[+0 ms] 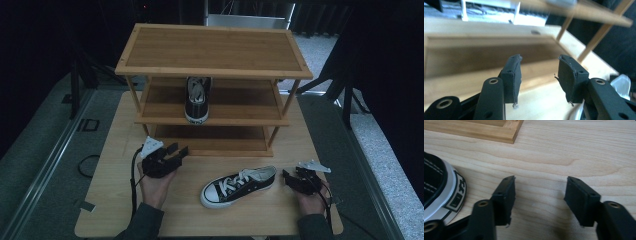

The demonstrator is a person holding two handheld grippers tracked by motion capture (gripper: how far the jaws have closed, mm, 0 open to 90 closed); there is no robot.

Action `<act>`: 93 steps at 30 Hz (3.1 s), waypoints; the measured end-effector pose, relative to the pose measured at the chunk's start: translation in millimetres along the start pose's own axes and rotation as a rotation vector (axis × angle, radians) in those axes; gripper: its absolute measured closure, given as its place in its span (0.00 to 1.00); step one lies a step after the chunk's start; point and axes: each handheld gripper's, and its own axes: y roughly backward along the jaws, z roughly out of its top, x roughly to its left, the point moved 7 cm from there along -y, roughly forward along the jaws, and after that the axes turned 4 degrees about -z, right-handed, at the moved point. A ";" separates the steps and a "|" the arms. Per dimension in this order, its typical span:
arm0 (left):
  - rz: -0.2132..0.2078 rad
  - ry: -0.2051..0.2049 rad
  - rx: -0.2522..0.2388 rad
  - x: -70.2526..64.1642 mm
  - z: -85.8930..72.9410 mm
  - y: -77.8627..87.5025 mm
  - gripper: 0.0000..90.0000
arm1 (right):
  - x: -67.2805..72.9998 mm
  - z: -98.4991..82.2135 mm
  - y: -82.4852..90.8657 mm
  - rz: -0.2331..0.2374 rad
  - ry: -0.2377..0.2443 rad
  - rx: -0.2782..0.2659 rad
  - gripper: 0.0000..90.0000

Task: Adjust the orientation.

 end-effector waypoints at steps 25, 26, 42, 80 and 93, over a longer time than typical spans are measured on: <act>-0.154 -0.144 0.257 -57.7 -91.3 -0.2 0.33 | 23.9 7.8 11.9 0.091 0.019 -0.048 0.51; -0.152 -0.156 0.261 -59.2 -92.7 0.3 0.32 | 24.5 7.8 11.7 0.095 0.021 -0.047 0.51; -0.131 -0.219 0.382 -63.7 -122.0 -9.7 0.23 | 30.8 10.8 14.7 0.138 0.026 -0.068 0.53; 0.072 -0.149 0.320 -12.5 -64.2 -90.2 0.35 | 77.5 15.5 58.8 0.365 0.061 -0.070 0.77; 0.145 -0.066 0.263 32.0 -70.0 -35.8 0.37 | 116.0 25.3 94.0 0.403 0.138 -0.124 0.72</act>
